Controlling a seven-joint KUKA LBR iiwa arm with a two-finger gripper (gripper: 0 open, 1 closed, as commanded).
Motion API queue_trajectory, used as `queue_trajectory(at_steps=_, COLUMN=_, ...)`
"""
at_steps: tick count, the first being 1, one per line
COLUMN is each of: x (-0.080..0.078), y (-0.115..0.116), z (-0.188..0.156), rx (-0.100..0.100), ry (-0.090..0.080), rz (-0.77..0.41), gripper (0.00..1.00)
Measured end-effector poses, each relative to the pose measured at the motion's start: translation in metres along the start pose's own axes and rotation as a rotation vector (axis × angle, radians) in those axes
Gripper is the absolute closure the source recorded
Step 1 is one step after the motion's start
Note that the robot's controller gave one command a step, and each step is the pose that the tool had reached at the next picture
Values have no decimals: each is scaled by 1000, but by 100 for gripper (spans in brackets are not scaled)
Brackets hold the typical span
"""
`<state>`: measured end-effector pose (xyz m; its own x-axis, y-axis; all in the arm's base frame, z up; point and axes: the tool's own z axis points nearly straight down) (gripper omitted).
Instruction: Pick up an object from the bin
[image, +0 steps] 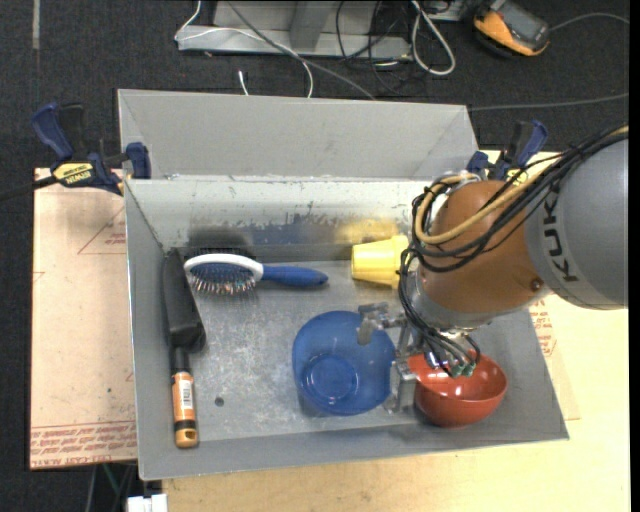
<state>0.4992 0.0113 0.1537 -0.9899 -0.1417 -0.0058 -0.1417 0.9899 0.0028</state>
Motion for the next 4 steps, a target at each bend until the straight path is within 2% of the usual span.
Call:
queue_trajectory(at_steps=1, x=-5, y=16, z=-105, rx=-4, ry=9, rz=-74, gripper=0)
queue_trajectory(at_steps=2, x=-6, y=19, z=-116, rx=-4, ry=6, rz=-83, gripper=0)
queue_trajectory(at_steps=3, x=-9, y=24, z=-58, rx=-3, ry=-1, rz=-133, gripper=0)
queue_trajectory(at_steps=4, x=11, y=44, z=-58, rx=-5, ry=2, rz=-107, gripper=0)
